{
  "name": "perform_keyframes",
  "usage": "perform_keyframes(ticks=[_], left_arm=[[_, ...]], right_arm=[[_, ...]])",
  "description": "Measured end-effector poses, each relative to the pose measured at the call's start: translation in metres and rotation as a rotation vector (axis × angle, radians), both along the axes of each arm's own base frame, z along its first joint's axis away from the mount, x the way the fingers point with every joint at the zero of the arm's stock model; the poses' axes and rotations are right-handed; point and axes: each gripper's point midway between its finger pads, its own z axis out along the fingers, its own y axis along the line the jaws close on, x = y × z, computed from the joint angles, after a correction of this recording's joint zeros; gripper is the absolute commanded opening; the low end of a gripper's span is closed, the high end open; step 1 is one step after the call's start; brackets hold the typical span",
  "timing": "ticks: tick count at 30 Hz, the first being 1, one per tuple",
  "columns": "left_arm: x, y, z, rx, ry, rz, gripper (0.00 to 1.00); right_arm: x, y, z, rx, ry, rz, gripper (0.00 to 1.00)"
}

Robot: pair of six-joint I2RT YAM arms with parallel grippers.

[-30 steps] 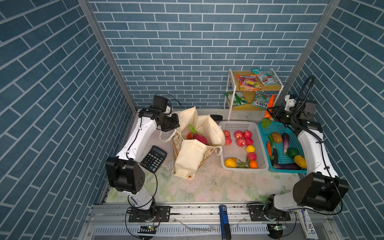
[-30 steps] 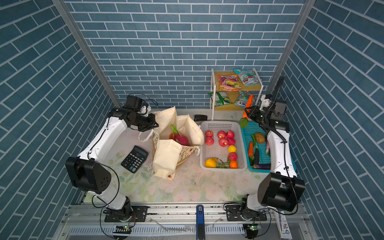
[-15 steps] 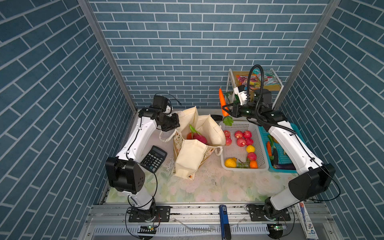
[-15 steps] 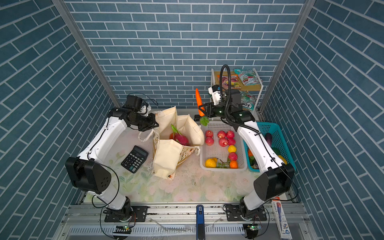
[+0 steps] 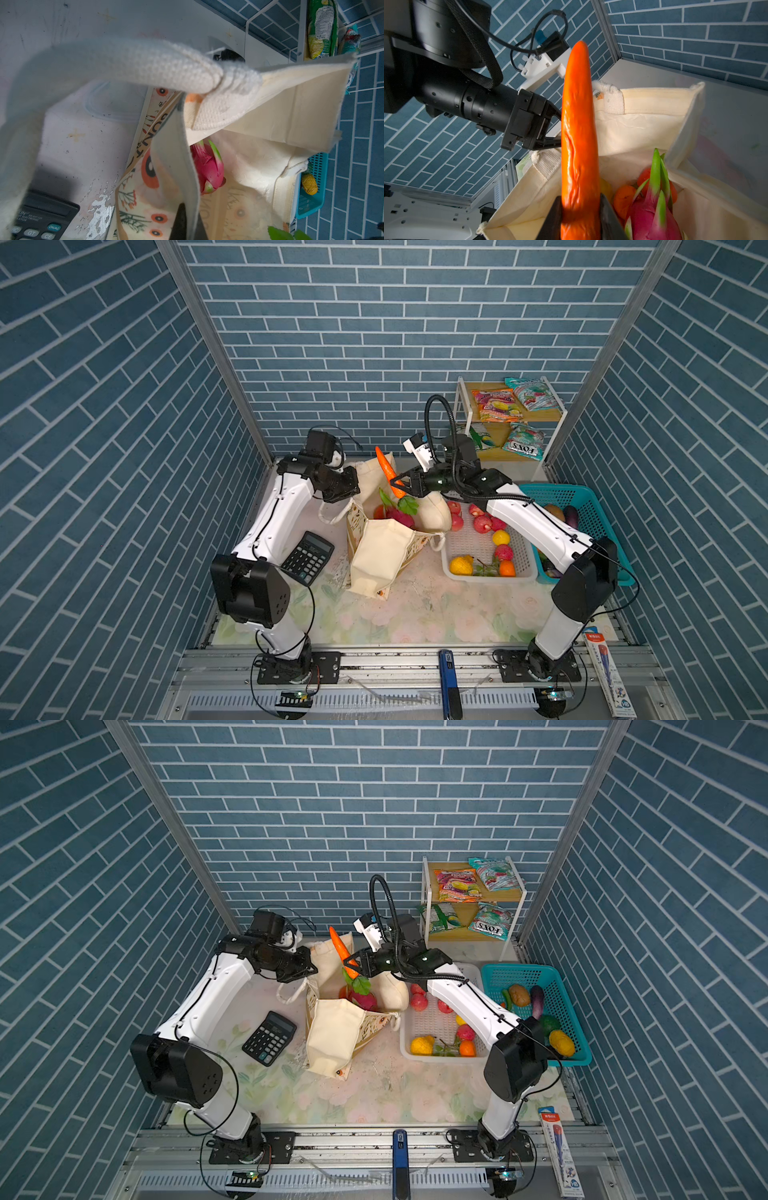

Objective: Place the food into the grocery bag and tie it
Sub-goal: 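Lower the orange carrot into the bag and open the right gripper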

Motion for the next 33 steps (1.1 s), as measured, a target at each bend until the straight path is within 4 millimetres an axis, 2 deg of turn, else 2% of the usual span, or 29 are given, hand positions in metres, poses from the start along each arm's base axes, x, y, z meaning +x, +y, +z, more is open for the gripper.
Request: perform_keyframes(ticks=[11,24,28,33], left_arm=[[0.000,0.001,0.000,0.001,0.004,0.012,0.04],[0.000,0.000,0.004,-0.005,0.004,0.019,0.04],[0.000,0.000,0.004,-0.005,0.004,0.019,0.04],[0.000,0.000,0.004,-0.006,0.005,0.020,0.04]], right_arm=[[-0.008,0.002,-0.064,-0.120,0.057,0.036,0.00],[-0.033,-0.003,-0.133,-0.344,0.118,0.122,0.00],[-0.035,-0.001,-0.147,-0.395,0.127,0.144,0.00],[-0.032,0.010,-0.148,-0.410,0.108,0.164,0.03]])
